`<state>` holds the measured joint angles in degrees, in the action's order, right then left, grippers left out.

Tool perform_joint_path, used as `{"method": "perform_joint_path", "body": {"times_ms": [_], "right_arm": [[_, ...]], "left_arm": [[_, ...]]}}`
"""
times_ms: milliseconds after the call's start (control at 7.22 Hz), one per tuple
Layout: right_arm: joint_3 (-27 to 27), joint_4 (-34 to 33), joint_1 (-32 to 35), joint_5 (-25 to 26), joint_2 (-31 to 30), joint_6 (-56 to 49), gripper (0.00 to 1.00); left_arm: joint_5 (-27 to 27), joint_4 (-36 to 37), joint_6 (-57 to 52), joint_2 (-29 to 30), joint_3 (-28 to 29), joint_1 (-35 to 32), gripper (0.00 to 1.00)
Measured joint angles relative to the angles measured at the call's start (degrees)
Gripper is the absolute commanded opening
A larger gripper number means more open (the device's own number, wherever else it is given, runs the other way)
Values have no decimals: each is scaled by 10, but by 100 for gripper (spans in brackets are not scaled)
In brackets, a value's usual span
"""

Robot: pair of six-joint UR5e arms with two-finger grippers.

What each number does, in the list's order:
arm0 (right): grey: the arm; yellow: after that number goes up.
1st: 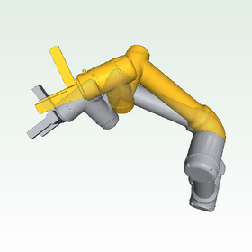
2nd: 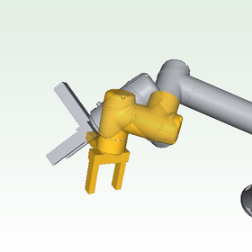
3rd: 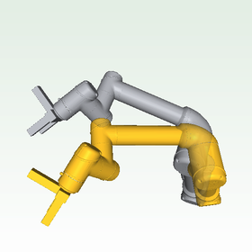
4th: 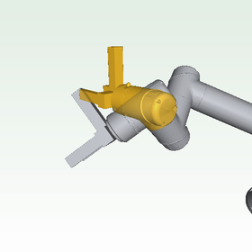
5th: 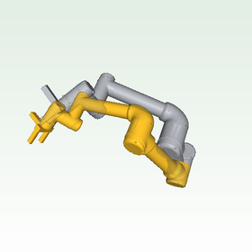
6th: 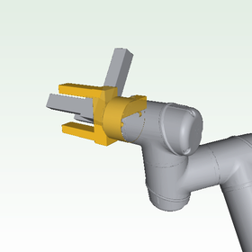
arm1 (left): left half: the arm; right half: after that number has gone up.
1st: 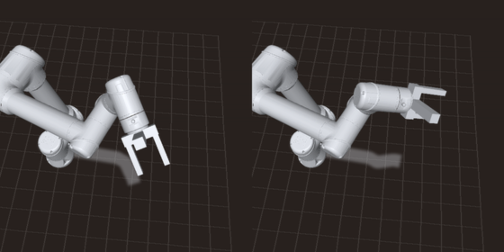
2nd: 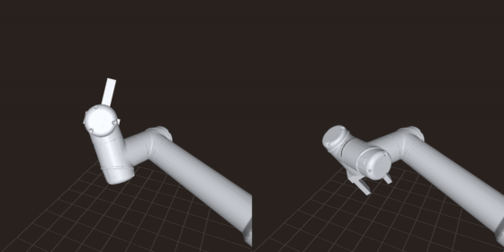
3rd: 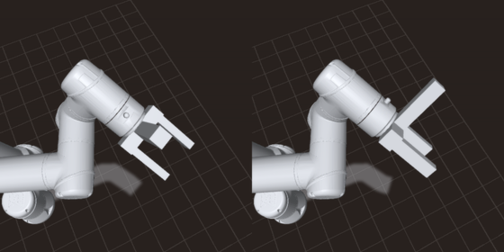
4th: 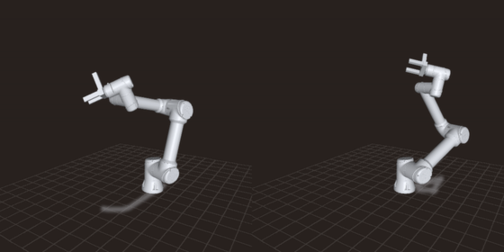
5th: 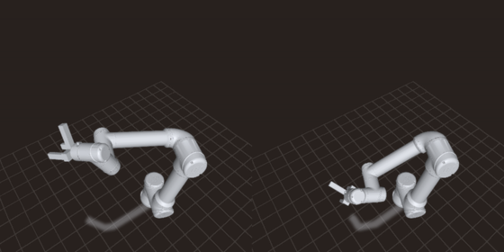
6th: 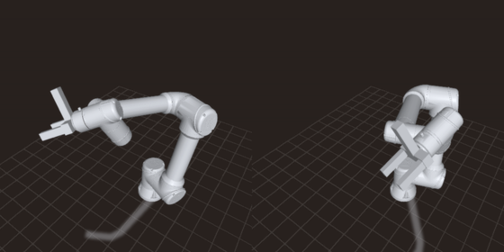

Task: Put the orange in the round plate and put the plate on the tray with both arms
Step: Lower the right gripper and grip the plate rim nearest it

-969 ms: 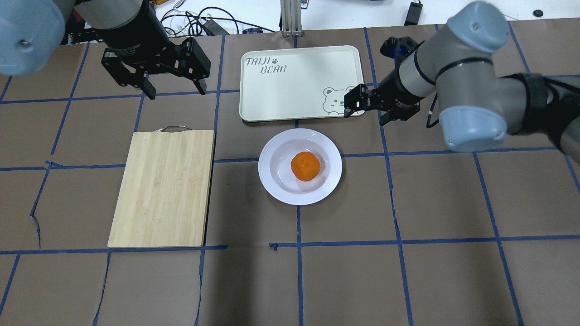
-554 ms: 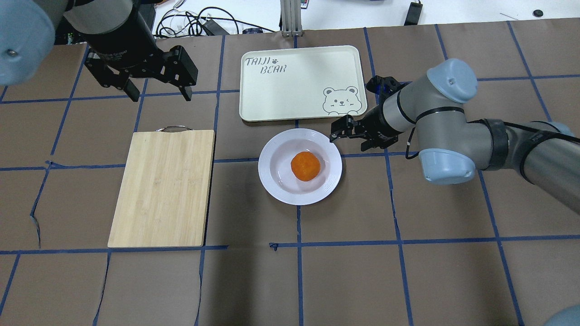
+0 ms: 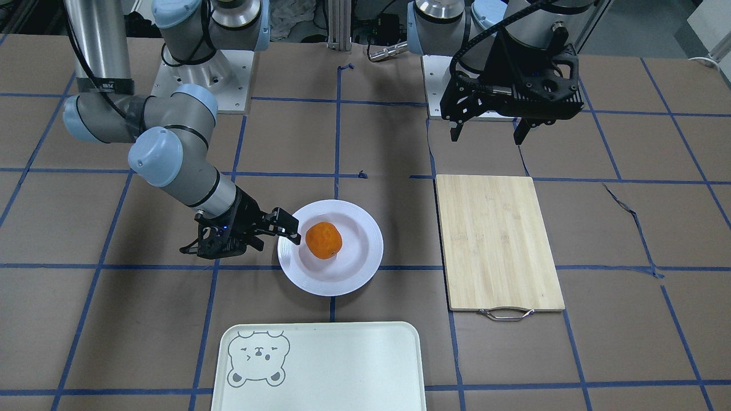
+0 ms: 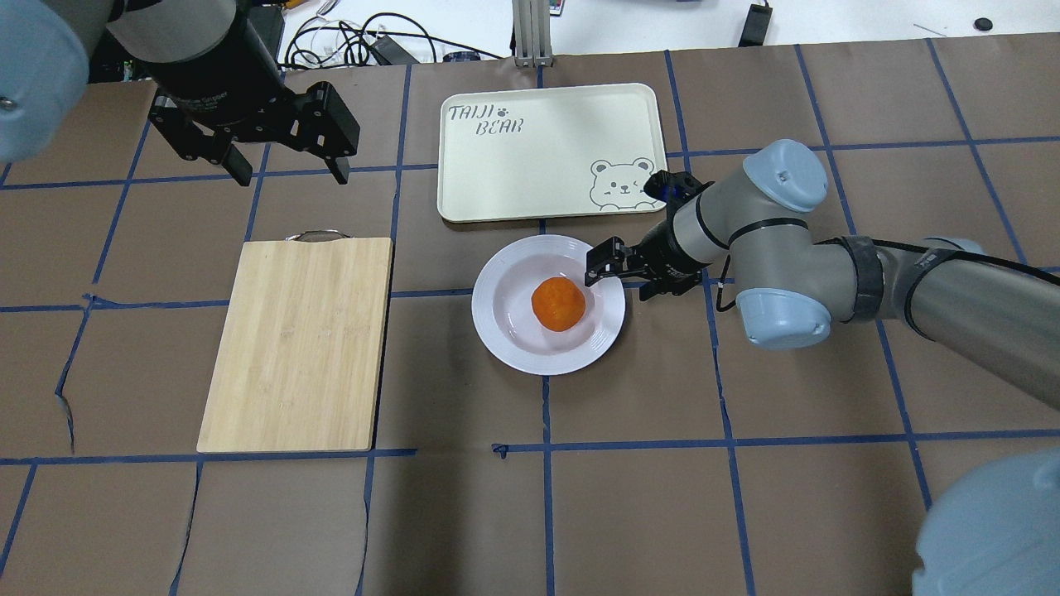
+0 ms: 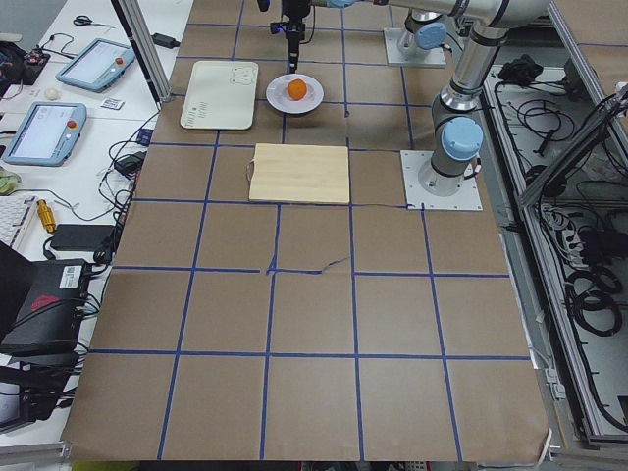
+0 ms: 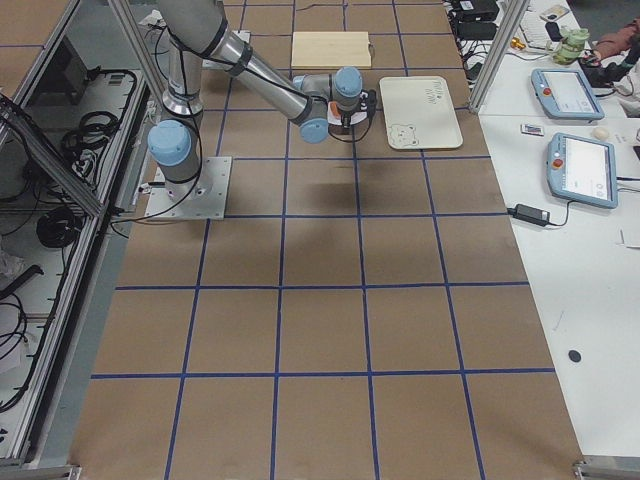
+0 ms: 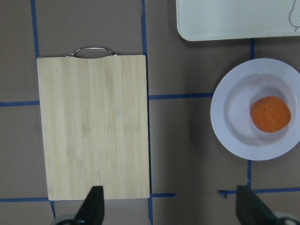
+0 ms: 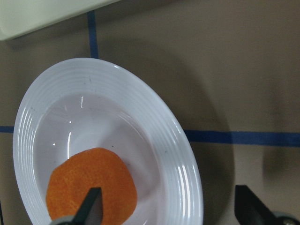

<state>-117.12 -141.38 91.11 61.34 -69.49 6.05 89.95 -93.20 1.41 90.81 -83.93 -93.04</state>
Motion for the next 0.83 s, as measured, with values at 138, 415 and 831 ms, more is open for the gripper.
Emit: {"method": "perform_joint_path", "body": {"times_ms": [138,415,831], "right_arm": [[0,0,2,1,6,0,100],[0,0,3,0,10,1,96],[0,-1,4,0,19,1,91]], "left_arm": [[0,0,0,-1,0,0,100],[0,0,1,-1,0,2,100],[0,0,2,-2,0,3,100]]}}
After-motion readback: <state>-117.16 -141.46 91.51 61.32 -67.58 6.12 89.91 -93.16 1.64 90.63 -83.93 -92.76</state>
